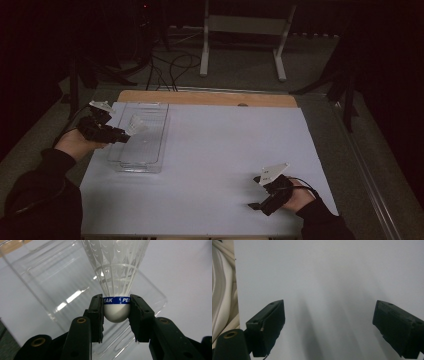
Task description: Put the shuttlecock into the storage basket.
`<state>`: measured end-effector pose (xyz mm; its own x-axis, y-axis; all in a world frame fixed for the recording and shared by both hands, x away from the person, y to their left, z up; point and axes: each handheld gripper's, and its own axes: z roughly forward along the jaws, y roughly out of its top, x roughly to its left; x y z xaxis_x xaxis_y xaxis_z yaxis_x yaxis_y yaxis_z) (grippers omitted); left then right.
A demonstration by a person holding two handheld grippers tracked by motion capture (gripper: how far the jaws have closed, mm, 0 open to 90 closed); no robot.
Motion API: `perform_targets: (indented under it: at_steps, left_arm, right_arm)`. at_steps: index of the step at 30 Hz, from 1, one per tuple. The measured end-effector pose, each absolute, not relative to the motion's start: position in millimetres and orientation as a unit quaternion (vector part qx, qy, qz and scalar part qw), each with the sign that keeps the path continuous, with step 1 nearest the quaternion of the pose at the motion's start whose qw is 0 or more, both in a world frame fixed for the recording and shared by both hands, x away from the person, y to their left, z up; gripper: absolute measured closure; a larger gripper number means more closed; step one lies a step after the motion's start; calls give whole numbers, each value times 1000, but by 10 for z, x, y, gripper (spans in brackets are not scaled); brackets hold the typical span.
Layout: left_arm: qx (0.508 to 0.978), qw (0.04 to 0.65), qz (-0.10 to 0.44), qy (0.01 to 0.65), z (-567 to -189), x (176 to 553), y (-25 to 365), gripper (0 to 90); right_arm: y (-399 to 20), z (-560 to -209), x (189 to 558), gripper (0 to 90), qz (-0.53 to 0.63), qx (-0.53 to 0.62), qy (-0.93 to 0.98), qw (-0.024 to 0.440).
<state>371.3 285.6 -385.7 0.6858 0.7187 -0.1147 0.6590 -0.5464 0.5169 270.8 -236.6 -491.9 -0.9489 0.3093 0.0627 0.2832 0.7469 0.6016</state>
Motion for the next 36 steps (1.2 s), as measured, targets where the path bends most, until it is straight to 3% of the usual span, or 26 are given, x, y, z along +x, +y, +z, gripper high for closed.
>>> perform_targets:
  at_steps: [7,36]
  left_arm:
    - [864,248,57,434,-3877,3723,2929,659]
    - [868,212,66,444,-4083,3562,2979,658]
  right_arm:
    - [-2366,-4917,2691,108,321,157,934,21]
    - [-2395,-4924,2694,108,326,159,932,16]
